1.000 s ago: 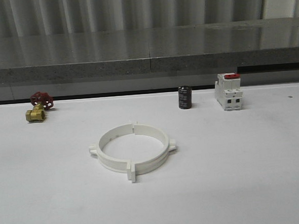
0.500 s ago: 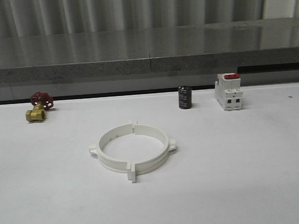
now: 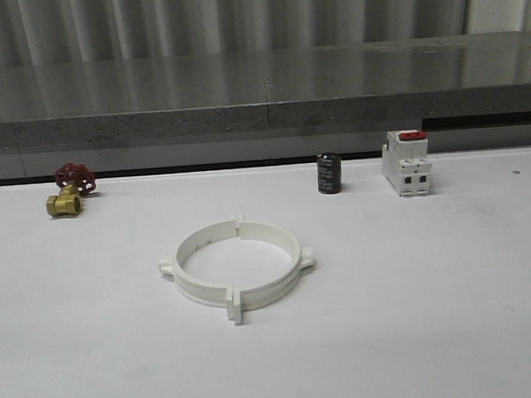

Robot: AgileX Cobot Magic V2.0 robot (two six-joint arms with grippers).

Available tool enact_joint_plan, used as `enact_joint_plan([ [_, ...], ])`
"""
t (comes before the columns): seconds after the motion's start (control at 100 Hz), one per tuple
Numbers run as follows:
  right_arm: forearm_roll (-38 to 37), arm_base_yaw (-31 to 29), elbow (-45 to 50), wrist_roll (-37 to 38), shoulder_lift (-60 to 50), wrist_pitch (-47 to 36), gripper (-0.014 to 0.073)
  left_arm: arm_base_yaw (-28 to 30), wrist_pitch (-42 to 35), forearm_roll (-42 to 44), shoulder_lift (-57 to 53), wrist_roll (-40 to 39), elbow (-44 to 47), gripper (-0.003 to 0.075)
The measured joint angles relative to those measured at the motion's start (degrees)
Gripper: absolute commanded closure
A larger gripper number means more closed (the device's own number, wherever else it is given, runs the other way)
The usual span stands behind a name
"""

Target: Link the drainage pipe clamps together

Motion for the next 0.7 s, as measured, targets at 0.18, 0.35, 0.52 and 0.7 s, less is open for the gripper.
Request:
enact_joint_plan([
  [0.18, 0.0, 0.0, 0.0, 0.0, 0.0, 0.0, 0.0662, 0.0, -2.7, 0.0, 0.0, 0.0, 0.0, 0.0741],
  [0.35, 0.0, 0.0, 0.0, 0.0, 0.0, 0.0, 0.0662, 0.0, -2.82, 0.09, 0.0, 0.0, 0.0, 0.0741],
  [0.52, 0.0, 0.0, 0.0, 0.0, 0.0, 0.0, 0.0662, 0.0, -2.82, 0.09, 0.0, 0.0, 0.0, 0.0741],
  [0.7, 0.0, 0.0, 0.0, 0.0, 0.0, 0.0, 0.0662, 0.0, -2.82, 0.09, 0.0, 0.0, 0.0, 0.0741],
])
